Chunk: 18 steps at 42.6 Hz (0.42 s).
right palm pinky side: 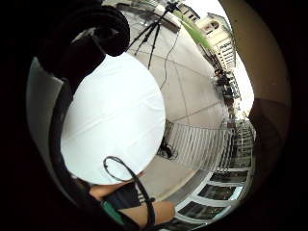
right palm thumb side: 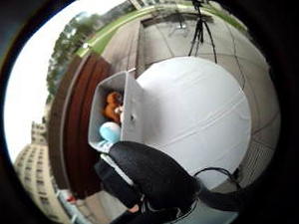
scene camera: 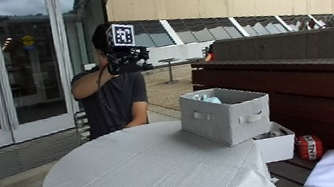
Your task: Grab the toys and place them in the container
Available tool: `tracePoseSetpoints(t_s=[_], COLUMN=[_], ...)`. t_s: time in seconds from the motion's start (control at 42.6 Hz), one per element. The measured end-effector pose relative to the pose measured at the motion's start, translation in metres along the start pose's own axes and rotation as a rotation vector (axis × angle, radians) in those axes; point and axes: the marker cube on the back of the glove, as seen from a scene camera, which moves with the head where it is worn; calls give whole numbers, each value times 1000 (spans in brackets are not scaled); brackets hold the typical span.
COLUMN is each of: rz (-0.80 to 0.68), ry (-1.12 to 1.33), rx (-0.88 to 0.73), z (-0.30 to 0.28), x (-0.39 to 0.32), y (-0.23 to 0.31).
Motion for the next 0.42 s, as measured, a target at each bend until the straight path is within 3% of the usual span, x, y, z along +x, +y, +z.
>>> tracePoseSetpoints(t_s=[0.422], rz=[-6], ry=[12], rx=[-8], z=[14], x=[9], y=[11])
